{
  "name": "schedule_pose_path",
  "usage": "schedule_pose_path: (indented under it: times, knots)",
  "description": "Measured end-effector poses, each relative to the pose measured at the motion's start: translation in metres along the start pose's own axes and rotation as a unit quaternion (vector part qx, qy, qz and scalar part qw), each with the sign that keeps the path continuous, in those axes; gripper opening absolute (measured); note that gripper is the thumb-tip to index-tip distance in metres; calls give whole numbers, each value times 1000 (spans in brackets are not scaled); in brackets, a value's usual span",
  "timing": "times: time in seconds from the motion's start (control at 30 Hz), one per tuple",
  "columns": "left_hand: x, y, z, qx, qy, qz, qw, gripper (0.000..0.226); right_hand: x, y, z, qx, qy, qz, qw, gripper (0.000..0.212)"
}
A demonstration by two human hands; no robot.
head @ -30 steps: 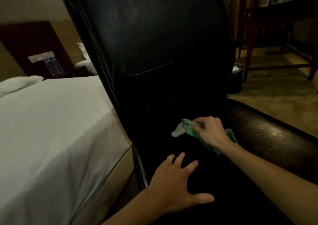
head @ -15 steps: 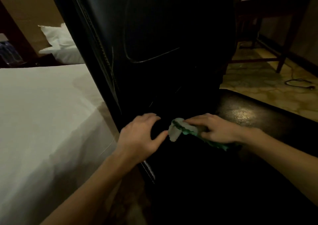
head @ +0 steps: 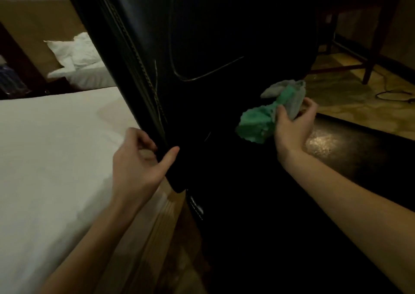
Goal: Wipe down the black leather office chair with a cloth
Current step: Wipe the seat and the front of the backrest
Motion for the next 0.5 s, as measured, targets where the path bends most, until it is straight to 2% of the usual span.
schedule_pose_path:
  times: [0.07,0.13,0.23,0.3,0.37,0.43,0.5]
  knots:
    - [0,4,1,-7,-52,-4,999,73,0,13,-5,15,28,-16,999,48]
    - [0,12,1,-2,-74,-1,997,100,-11,33,-10,-8,15,15,1000,49]
    - [-1,23,-1,35,-68,-39,996,108,-48,70,-26,-63,-75,28,995,45]
    - [-3,31,-1,63,-50,-61,995,104,-75,87,-40,-119,-186,26,975,40]
    - [-5,36,-1,79,-28,-73,994,100,-91,90,-50,-169,-308,96,931,35]
    - [-5,39,1,78,-7,-79,994,97,-88,83,-50,-229,-436,156,856,29]
    - [-5,45,2,68,1,-89,994,98,-66,76,-41,-265,-546,168,777,20]
Point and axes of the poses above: each hand's wrist, its own x-axis towards the middle knuckle, its own y-axis out of the palm, z = x × y, the point moved 1 cm from there along x, towards the middle knuckle, and after that the axes turned 11 degrees about y, right-handed, at the moved point
